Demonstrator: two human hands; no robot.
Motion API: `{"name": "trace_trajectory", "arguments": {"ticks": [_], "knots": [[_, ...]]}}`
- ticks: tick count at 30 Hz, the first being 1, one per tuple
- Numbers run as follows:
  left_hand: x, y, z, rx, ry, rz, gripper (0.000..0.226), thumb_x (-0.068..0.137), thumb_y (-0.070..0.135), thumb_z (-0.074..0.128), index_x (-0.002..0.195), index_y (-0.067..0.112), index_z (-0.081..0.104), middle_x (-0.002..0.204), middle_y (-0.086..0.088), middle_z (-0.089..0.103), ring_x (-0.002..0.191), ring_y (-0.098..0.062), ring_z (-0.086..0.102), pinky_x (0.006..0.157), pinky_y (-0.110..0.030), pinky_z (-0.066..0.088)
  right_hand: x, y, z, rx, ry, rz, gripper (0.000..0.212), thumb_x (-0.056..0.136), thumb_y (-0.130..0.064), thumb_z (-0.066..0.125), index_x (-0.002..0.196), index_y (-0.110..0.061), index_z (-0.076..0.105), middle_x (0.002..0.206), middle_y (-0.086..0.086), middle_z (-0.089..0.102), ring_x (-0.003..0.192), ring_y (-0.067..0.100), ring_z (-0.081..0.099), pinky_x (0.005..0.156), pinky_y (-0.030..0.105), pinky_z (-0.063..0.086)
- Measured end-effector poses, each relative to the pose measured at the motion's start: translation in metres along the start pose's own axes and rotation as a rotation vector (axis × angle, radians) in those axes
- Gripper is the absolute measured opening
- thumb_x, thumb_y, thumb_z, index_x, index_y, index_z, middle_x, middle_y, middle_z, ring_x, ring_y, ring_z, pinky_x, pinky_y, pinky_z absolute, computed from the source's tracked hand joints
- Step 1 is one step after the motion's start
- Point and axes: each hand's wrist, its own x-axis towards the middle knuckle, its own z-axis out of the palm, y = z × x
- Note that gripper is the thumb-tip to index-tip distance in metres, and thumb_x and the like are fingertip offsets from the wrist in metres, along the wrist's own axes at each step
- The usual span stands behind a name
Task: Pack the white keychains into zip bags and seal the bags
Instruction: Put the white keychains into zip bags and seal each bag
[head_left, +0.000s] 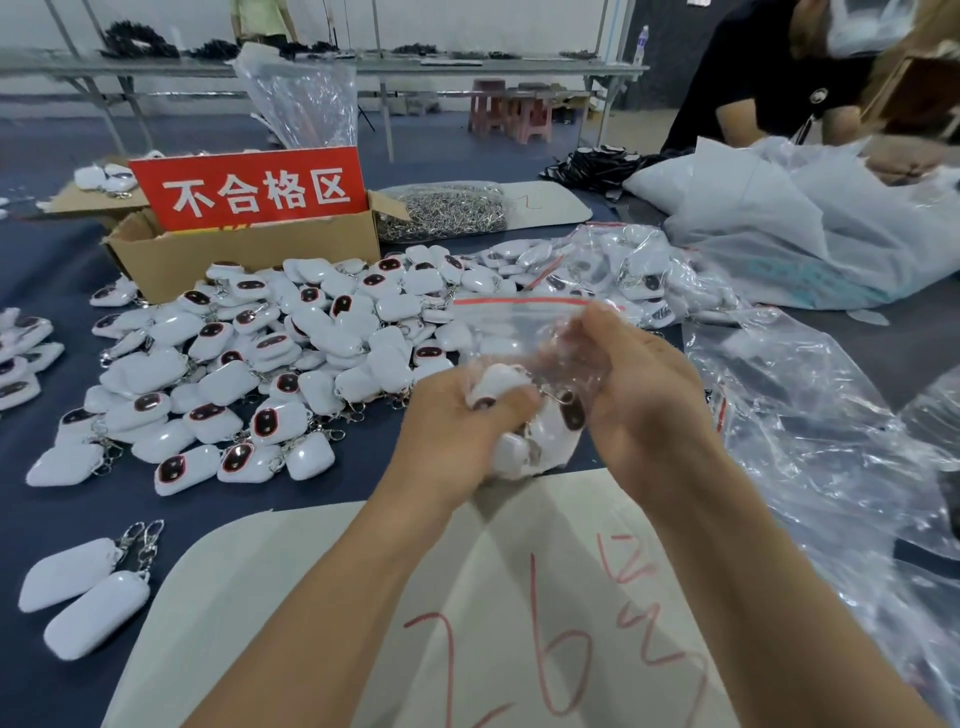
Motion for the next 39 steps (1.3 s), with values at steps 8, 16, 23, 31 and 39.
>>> {"name": "trace_trajectory", "arguments": {"ticks": [8, 16, 23, 31, 39], "knots": [[0.091, 0.025, 0.016, -0.236, 0.113, -0.279, 0.015, 0.093, 0.021, 0.074, 0.094, 0.006, 0.073, 0.074, -0.008, 0.076, 0.057, -0.021, 0.073, 0.046, -0.031, 0.055, 0.043, -0.007, -0.015, -0.674, -0.069, -0.008, 0.010, 0.089, -0.003, 0.075, 0.092, -0.013, 0.074, 0.086, 0.003, 0.080, 0.077, 0.018, 0.075, 0.075, 0.040, 0.063], [0.151, 0.018, 0.053, 0.078, -0.053, -0.143, 0.035, 0.097, 0.018, 0.060, 0.132, 0.022, 0.061, 0.116, 0.006, 0.056, 0.106, -0.015, 0.056, 0.088, -0.025, 0.050, 0.164, -0.033, -0.025, -0.629, 0.299, -0.061, 0.026, 0.092, -0.010, 0.066, 0.117, -0.004, 0.066, 0.103, 0.016, 0.065, 0.085, 0.024, 0.058, 0.065, 0.033, 0.048], [0.134, 0.004, 0.055, 0.291, -0.105, 0.050, 0.065, 0.088, 0.032, 0.067, 0.150, 0.032, 0.049, 0.154, 0.008, 0.050, 0.131, -0.004, 0.049, 0.101, -0.024, 0.037, 0.144, -0.029, -0.042, -0.775, 0.302, -0.230, 0.059, 0.083, 0.005, 0.054, 0.135, -0.023, 0.064, 0.139, -0.001, 0.064, 0.126, 0.013, 0.060, 0.107, 0.036, 0.051], [0.049, -0.012, 0.072, 0.355, -0.134, 0.111, 0.037, 0.082, 0.022, 0.066, 0.108, 0.046, 0.075, 0.087, 0.026, 0.073, 0.084, -0.003, 0.066, 0.065, -0.008, 0.042, 0.018, -0.039, -0.073, -1.402, 0.093, -0.227, 0.027, 0.085, -0.018, 0.067, 0.097, -0.041, 0.077, 0.082, -0.014, 0.073, 0.075, 0.009, 0.064, 0.064, 0.025, 0.046], [-0.013, -0.018, 0.102, 0.417, -0.181, 0.108, 0.030, 0.083, 0.015, 0.066, 0.100, 0.034, 0.081, 0.069, 0.026, 0.068, 0.055, 0.007, 0.056, 0.057, -0.004, 0.038, -0.056, -0.029, -0.115, -1.808, 0.039, 0.137, 0.062, 0.093, -0.042, 0.062, 0.152, -0.034, 0.043, 0.143, 0.006, 0.063, 0.128, 0.034, 0.058, 0.098, 0.039, 0.046]]}}
